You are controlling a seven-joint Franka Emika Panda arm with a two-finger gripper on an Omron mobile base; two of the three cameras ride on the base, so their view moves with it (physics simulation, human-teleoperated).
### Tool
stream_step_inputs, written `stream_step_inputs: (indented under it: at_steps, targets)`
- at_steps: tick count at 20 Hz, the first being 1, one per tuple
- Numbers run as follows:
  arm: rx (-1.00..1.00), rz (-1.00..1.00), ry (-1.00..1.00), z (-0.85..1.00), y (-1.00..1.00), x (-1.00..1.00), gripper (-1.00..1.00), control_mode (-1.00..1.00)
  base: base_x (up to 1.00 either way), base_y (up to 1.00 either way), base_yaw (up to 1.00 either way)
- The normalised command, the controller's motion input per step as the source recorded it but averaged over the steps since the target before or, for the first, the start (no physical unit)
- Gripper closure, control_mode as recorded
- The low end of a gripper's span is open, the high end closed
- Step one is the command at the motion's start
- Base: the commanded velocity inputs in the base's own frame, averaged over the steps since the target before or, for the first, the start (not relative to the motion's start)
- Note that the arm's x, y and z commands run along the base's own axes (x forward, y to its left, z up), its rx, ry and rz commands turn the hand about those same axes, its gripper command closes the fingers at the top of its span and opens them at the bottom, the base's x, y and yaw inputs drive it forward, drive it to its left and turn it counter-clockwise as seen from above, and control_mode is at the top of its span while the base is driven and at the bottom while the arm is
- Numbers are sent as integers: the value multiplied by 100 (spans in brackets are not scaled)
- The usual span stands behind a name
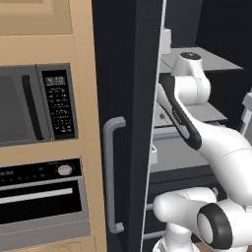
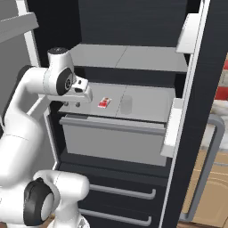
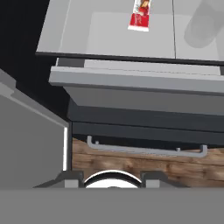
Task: Place the ketchup and ketchup from the counter to the top shelf of the fridge. If the existing items in the fridge are on the top shelf, move them to other shelves.
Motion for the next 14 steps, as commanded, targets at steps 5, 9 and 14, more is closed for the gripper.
stream_step_inputs:
  at_steps: [5, 9, 14]
  targets:
    - [0, 3, 0, 0, 0, -47, -100, -100, 0, 0, 0]
    - [0, 1, -6, 0, -1, -100, -100, -100, 0, 0, 0]
    - [0, 0, -11, 0, -7, -100, -100, -100, 0, 0, 0]
